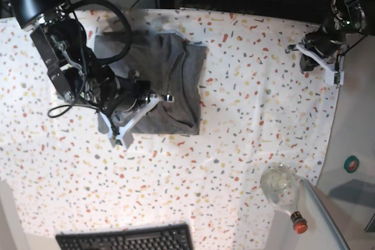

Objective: Layout the t-shirt on the table in an organized manner, then fold the t-shirt properly
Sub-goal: 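Press and smooth the folded bundle with the right gripper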

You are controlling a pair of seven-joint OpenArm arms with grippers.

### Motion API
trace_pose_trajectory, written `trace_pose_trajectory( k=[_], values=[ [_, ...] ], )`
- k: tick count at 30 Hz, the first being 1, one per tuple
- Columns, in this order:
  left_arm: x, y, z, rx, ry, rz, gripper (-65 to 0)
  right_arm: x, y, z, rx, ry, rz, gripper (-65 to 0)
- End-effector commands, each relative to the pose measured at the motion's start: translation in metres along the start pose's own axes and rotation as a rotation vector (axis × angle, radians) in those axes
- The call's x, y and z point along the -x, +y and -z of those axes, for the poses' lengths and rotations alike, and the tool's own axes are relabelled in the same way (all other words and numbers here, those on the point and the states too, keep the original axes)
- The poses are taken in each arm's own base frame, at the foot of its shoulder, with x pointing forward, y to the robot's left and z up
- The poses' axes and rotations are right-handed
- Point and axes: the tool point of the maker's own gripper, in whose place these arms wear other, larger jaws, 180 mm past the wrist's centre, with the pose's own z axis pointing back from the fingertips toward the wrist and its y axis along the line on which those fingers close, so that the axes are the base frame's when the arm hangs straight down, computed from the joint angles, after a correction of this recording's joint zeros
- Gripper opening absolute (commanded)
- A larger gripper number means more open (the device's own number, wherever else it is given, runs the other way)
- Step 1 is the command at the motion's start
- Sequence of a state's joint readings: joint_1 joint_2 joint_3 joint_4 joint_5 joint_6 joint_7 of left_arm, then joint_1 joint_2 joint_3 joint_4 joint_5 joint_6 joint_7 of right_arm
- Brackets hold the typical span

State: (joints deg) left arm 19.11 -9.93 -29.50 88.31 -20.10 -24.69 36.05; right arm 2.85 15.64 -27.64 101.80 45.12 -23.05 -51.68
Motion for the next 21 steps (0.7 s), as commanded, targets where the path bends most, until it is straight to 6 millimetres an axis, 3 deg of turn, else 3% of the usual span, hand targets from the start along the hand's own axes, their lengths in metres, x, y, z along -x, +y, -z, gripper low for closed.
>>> trace_pose_trajectory(
  k=[1,4,6,9,11,14,15,18,21],
  values=[
    [-0.018,-0.003,-0.003,0.007,-0.056,0.016,-65.0,-0.007,-0.002,-0.012,0.001,-0.028,-0.025,-65.0],
    [-0.024,-0.011,-0.001,0.022,-0.073,0.013,-65.0,0.016,0.01,-0.022,-0.032,0.014,-0.041,-65.0],
    [-0.029,-0.004,0.0,0.003,-0.081,0.011,-65.0,0.03,0.018,-0.022,-0.049,0.049,-0.059,-65.0],
    [-0.023,0.049,-0.011,-0.108,-0.074,-0.047,-65.0,0.049,0.036,-0.015,-0.083,0.104,-0.123,-65.0],
    [-0.02,0.084,-0.023,-0.178,-0.071,-0.079,-65.0,0.062,0.046,-0.011,-0.087,0.131,-0.186,-53.9],
    [-0.019,0.122,-0.039,-0.251,-0.058,-0.08,-65.0,0.072,0.055,-0.005,-0.062,0.126,-0.276,-35.0],
    [-0.019,0.132,-0.043,-0.271,-0.057,-0.085,-65.0,0.074,0.058,-0.003,-0.05,0.12,-0.298,-31.4],
    [-0.015,0.156,-0.056,-0.329,-0.056,-0.114,-65.0,0.084,0.064,0.008,-0.006,0.116,-0.369,-30.3],
    [-0.015,0.161,-0.059,-0.341,-0.06,-0.126,-65.0,0.094,0.058,0.027,0.054,0.139,-0.408,-30.3]
  ],
)
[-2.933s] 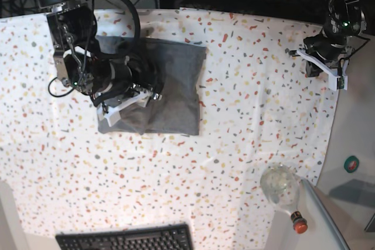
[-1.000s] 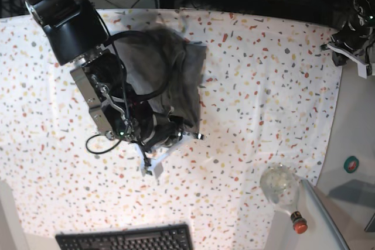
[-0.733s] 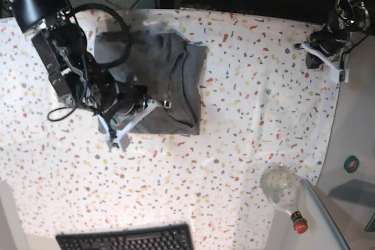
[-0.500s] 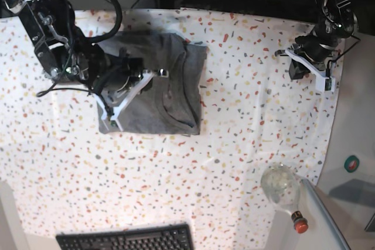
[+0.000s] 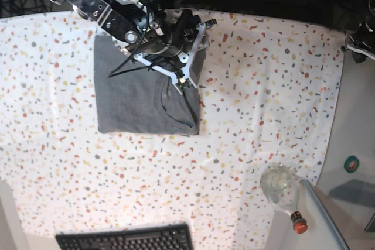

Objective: Layout the t-shirt on the table in an organized manner, then fold the t-shirt properly

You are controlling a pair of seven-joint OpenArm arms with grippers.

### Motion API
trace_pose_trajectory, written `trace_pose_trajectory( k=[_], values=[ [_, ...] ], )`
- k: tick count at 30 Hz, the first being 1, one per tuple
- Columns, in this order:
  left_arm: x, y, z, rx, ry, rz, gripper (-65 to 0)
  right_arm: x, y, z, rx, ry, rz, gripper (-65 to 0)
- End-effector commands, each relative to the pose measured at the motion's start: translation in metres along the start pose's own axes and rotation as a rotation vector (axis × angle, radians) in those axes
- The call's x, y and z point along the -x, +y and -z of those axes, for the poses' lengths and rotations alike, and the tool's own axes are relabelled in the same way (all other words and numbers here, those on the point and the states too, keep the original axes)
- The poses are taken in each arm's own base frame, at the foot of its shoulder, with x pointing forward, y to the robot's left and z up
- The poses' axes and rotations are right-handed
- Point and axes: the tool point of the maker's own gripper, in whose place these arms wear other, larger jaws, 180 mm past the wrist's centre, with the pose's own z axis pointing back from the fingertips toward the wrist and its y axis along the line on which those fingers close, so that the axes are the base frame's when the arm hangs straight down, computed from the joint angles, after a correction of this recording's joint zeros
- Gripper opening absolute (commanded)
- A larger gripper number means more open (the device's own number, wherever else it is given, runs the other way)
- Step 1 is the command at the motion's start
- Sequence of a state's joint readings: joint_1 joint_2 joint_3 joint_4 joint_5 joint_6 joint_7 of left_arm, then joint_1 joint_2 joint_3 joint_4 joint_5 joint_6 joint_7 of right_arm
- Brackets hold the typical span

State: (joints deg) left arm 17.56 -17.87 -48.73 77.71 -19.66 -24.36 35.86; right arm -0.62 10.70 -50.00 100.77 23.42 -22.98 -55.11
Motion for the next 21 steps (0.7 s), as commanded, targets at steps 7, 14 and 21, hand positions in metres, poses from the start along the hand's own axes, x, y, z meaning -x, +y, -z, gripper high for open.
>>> trace_pose_trajectory(
  k=[7,14,21],
  values=[
    [-0.008,-0.001,-0.001,0.011,-0.031,0.0,-65.0,-0.007,-0.009,0.014,0.143,-0.038,-0.087,-30.2],
    [-0.007,-0.002,-0.001,0.011,-0.03,0.0,-65.0,-0.002,-0.028,0.019,0.243,-0.034,-0.127,-30.0],
    [-0.008,-0.002,0.0,0.014,-0.033,-0.004,-65.0,-0.005,-0.03,0.023,0.247,-0.064,-0.132,-32.6]
  ],
)
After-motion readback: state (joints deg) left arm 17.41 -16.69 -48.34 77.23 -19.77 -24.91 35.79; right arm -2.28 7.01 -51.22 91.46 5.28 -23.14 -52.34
